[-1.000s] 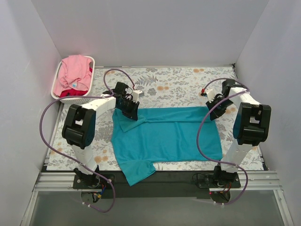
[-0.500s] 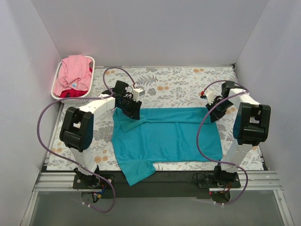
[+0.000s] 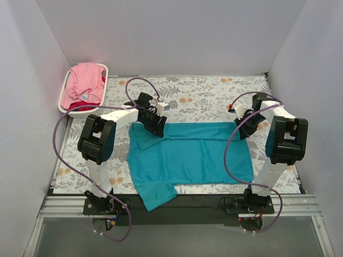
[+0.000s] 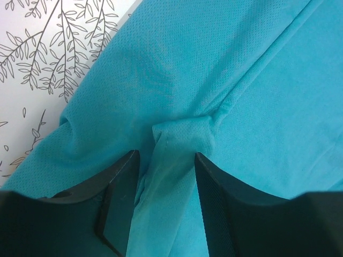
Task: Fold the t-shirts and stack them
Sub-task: Fold the tshirt
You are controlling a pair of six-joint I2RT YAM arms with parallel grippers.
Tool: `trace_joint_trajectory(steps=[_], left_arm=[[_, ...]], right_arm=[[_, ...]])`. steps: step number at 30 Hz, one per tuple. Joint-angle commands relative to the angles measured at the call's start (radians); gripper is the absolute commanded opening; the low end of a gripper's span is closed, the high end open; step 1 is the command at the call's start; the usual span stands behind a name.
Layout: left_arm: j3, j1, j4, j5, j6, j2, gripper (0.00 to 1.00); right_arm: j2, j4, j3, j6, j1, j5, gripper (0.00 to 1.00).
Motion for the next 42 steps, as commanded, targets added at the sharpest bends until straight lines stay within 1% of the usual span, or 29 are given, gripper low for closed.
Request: trace_joint_trajectory(steps=[1, 5, 9, 10, 12, 13, 14, 16, 21, 25, 27, 32, 35, 36, 37, 38, 39, 40, 42], left_arm=[[0.028, -0.011, 0.026, -0.015, 0.01, -0.021, 0.45], [0.036, -0.015, 0.023, 0.003, 0.013, -0.021, 0.41], [0.033, -0.018, 0.001, 0.048, 0.013, -0.056, 0.3], [0.03, -0.019, -0.005, 0.055, 0.015, -0.077, 0.23], [0.015, -0.018, -0.022, 0.077, 0.023, -0.1, 0.13], [0.007, -0.019, -0.028, 0.08, 0.026, -0.126, 0.06], [-0.001, -0.021, -0.033, 0.081, 0.029, -0.139, 0.03], [-0.025, -0.024, -0.057, 0.091, 0.044, -0.174, 0.0], [-0.11, -0.045, -0.098, 0.092, 0.069, -0.235, 0.0], [-0.159, -0.056, -0.102, 0.089, 0.069, -0.251, 0.0], [-0.171, -0.068, -0.097, 0.088, 0.066, -0.252, 0.05], [-0.197, -0.088, -0.091, 0.081, 0.061, -0.248, 0.13], [-0.2, -0.093, -0.103, 0.075, 0.062, -0.245, 0.22], [-0.2, -0.093, -0.108, 0.072, 0.062, -0.248, 0.25], [-0.2, -0.093, -0.112, 0.071, 0.062, -0.249, 0.31], [-0.2, -0.093, -0.131, 0.071, 0.058, -0.251, 0.33], [-0.191, -0.093, -0.141, 0.071, 0.055, -0.257, 0.34], [-0.185, -0.09, -0.151, 0.069, 0.05, -0.263, 0.36], [-0.176, -0.07, -0.163, 0.078, 0.026, -0.296, 0.36]], right_arm=[[0.005, -0.002, 0.01, -0.009, -0.004, -0.006, 0.01], [0.006, -0.002, 0.016, -0.007, -0.004, -0.007, 0.01], [0.003, -0.004, 0.016, -0.009, -0.004, -0.006, 0.01], [0.001, -0.004, 0.015, -0.009, -0.004, -0.004, 0.01], [-0.002, -0.004, 0.015, -0.009, -0.004, -0.003, 0.01], [-0.005, -0.004, 0.011, -0.012, -0.004, -0.001, 0.01], [-0.005, -0.004, 0.011, -0.012, -0.004, 0.001, 0.01], [-0.008, -0.004, 0.01, -0.015, -0.004, 0.005, 0.01], [-0.014, -0.007, 0.01, -0.022, -0.006, 0.011, 0.01], [-0.029, -0.008, -0.001, -0.033, -0.007, 0.022, 0.01], [-0.037, -0.011, -0.008, -0.041, -0.007, 0.024, 0.01], [-0.063, -0.023, -0.027, -0.059, -0.007, 0.037, 0.01], [-0.069, -0.03, -0.05, -0.073, -0.007, 0.054, 0.01], [-0.071, -0.03, -0.056, -0.081, -0.007, 0.059, 0.07], [-0.074, -0.03, -0.065, -0.082, -0.007, 0.062, 0.1], [-0.075, -0.03, -0.067, -0.082, -0.007, 0.062, 0.12], [-0.08, -0.031, -0.068, -0.082, -0.009, 0.063, 0.17], [-0.083, -0.031, -0.067, -0.082, -0.007, 0.065, 0.2], [-0.087, -0.036, -0.056, -0.081, -0.013, 0.065, 0.24]])
